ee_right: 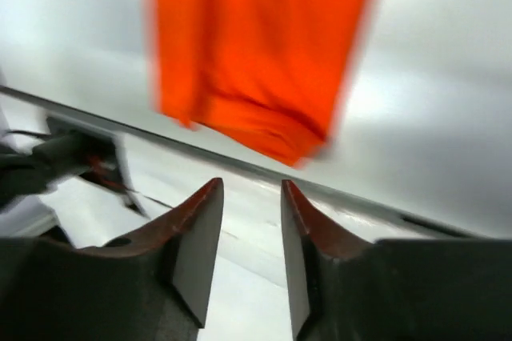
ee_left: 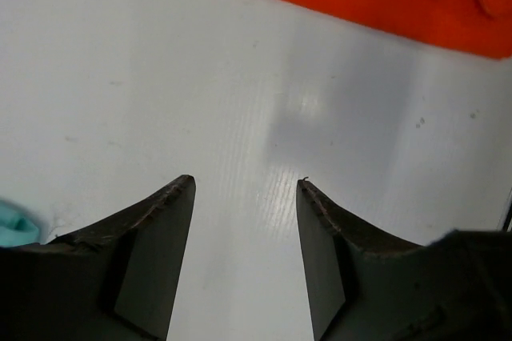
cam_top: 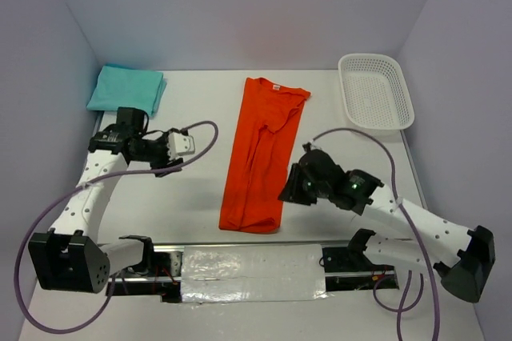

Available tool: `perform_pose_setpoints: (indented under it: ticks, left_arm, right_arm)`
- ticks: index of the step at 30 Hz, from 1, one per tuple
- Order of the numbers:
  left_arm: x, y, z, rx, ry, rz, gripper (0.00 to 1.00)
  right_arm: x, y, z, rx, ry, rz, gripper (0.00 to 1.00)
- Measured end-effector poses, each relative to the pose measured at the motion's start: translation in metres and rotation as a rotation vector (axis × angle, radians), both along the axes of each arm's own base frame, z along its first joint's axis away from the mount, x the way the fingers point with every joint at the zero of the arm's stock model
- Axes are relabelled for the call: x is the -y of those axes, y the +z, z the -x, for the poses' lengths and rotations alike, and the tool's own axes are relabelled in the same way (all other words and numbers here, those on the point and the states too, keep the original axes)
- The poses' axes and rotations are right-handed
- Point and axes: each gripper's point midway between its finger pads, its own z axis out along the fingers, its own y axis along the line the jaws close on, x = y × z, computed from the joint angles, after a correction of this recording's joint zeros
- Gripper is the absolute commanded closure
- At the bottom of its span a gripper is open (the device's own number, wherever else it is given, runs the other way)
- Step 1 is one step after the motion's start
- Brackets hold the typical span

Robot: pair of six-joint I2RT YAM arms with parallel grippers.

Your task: Fold and stack the t-shirts

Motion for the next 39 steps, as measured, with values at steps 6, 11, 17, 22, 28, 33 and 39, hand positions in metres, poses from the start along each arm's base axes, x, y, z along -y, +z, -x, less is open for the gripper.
perform_pose_setpoints:
  ticks: [6, 11, 17, 22, 28, 33, 39]
  left_arm:
    - [-0.024, 0.005, -0.02, -0.063, 0.307, 0.154, 0.33]
    - [-0.039, 0.003, -0.033, -0.092, 0.541, 0.241, 0.32]
    - [-0.071, 0.027, -0.066, 0.063, 0.776, 0.257, 0.32]
    - [-0.081, 0.029, -0.07, 0.103, 0.839, 0.256, 0.31]
    - [-0.077, 0.028, -0.071, 0.092, 0.841, 0.288, 0.3]
    - [-0.072, 0.028, -0.072, 0.092, 0.817, 0.31, 0.3]
    - [-0.068, 0.02, -0.068, 0.063, 0.806, 0.312, 0.3]
  right_arm:
    - [-0.083, 0.069, -0.04, 0.21, 0.253, 0.055, 1.0]
    - [-0.203, 0.018, -0.063, 0.216, 0.501, 0.168, 1.0]
    - [-0.222, -0.061, -0.034, 0.093, 0.652, 0.268, 1.0]
    - [-0.223, -0.058, -0.034, 0.111, 0.651, 0.251, 1.0]
    - [-0.2, -0.057, -0.028, 0.12, 0.637, 0.278, 1.0]
    - [-0.191, -0.049, -0.026, 0.139, 0.611, 0.267, 1.0]
    - [-0.19, -0.056, -0.027, 0.133, 0.603, 0.279, 1.0]
